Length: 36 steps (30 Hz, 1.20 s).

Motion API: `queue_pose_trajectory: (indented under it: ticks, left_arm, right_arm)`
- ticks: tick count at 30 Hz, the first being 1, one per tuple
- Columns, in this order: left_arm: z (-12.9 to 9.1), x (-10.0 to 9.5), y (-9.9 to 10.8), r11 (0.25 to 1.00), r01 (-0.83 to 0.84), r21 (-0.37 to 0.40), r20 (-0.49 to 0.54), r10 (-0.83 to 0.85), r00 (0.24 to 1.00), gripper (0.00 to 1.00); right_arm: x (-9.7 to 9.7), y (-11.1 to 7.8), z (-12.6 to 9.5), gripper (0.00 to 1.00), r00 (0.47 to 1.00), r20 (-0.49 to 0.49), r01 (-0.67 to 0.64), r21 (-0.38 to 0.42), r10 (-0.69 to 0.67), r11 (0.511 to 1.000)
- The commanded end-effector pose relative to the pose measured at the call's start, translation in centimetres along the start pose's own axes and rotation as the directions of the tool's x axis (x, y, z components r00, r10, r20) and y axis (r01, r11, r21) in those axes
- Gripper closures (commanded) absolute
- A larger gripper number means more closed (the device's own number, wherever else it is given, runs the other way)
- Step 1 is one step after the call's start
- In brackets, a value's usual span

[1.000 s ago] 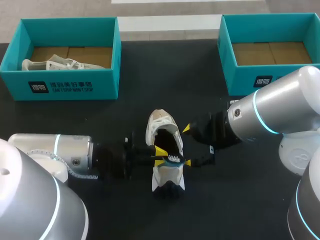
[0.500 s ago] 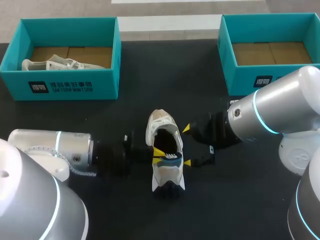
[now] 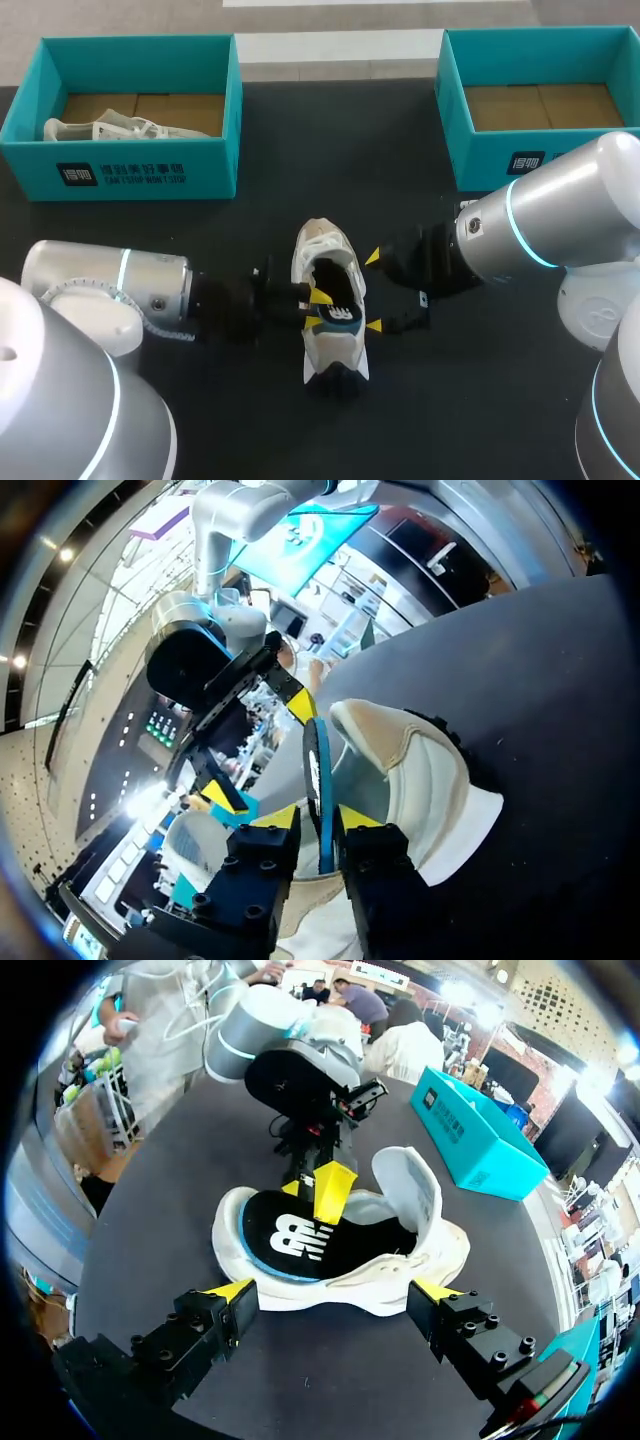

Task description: Take the shoe out of the shoebox, open the shoe tongue, remove and reinsert the insole, then place the shoe into the shoebox

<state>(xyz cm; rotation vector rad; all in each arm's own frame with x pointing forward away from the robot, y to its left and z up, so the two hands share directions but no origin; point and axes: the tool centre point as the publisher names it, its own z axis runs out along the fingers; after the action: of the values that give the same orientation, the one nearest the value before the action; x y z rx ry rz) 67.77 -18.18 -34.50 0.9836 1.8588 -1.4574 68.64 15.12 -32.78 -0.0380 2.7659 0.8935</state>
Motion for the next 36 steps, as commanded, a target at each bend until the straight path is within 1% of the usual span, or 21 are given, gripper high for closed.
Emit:
queue_pose_trajectory:
  ticks: [1,6,13,17,18,20,21,22,24,26,29,32,33,36]
  left_arm:
    - [-1.0,-0.4,-0.9,1.000,-0.017,0.001,-0.007,0.017,1.000,0.60]
    - [-1.2,-0.8,-1.6,0.999,-0.034,0.005,0.000,0.034,0.999,0.60]
    - [-0.2,-1.1,-2.8,0.997,-0.055,0.049,0.005,0.054,0.999,0.64]
    - [0.6,-0.8,-2.8,0.997,-0.052,0.065,-0.013,0.053,0.999,0.66]
    - [0.8,-0.7,-2.8,0.996,-0.049,0.069,-0.016,0.050,0.999,0.70]
    - [1.1,-0.4,-2.6,0.996,-0.045,0.076,-0.023,0.047,0.999,0.83]
    - [1.1,-0.3,-2.6,0.996,-0.043,0.077,-0.024,0.045,0.999,0.93]
    - [1.2,-0.2,-2.6,0.996,-0.042,0.079,-0.025,0.044,0.999,1.00]
    - [1.0,0.0,-2.5,0.996,-0.039,0.080,-0.029,0.042,0.999,1.00]
    - [0.7,0.1,-2.3,0.997,-0.041,0.059,-0.043,0.043,0.998,1.00]
    - [0.3,0.1,-2.0,0.998,-0.046,0.049,-0.053,0.049,0.997,1.00]
    - [0.1,0.1,-1.7,0.997,-0.050,0.052,-0.061,0.054,0.997,1.00]
    - [0.1,0.2,-1.5,0.997,-0.051,0.065,-0.071,0.055,0.996,1.00]
    - [0.4,0.5,-0.9,0.997,-0.044,0.071,-0.099,0.051,0.994,1.00]
  right_arm:
    - [0.1,-0.1,0.0,0.00,1.000,0.002,0.001,-0.001,-0.001,1.000]
    - [0.1,-0.1,0.0,0.00,1.000,0.002,0.001,-0.001,-0.001,1.000]
    - [0.1,-0.1,0.0,0.00,1.000,0.002,0.001,-0.001,-0.001,1.000]
    - [0.1,-0.1,0.0,0.00,1.000,0.002,0.001,-0.001,-0.001,1.000]
    - [0.1,-0.1,0.0,0.00,1.000,0.002,0.001,-0.001,-0.001,1.000]
    - [0.1,-0.1,0.0,0.00,1.000,0.002,0.001,-0.001,-0.001,1.000]
    - [0.1,-0.1,0.0,0.00,1.000,0.002,0.001,-0.001,-0.001,1.000]
    - [0.1,-0.1,0.0,0.00,1.000,0.002,0.001,-0.001,-0.001,1.000]
    - [0.1,-0.1,0.0,0.00,1.000,0.002,0.001,-0.001,-0.001,1.000]
    - [0.1,-0.1,0.0,0.00,1.000,0.002,0.001,-0.001,-0.001,1.000]
    - [0.1,-0.1,0.0,0.00,1.000,0.002,0.001,-0.001,-0.001,1.000]
    - [0.1,-0.1,0.0,0.00,1.000,0.002,0.001,-0.001,-0.001,1.000]
    - [0.1,-0.1,0.0,0.00,1.000,0.002,0.001,-0.001,-0.001,1.000]
    - [0.1,-0.1,0.0,0.00,1.000,0.002,0.001,-0.001,-0.001,1.000]
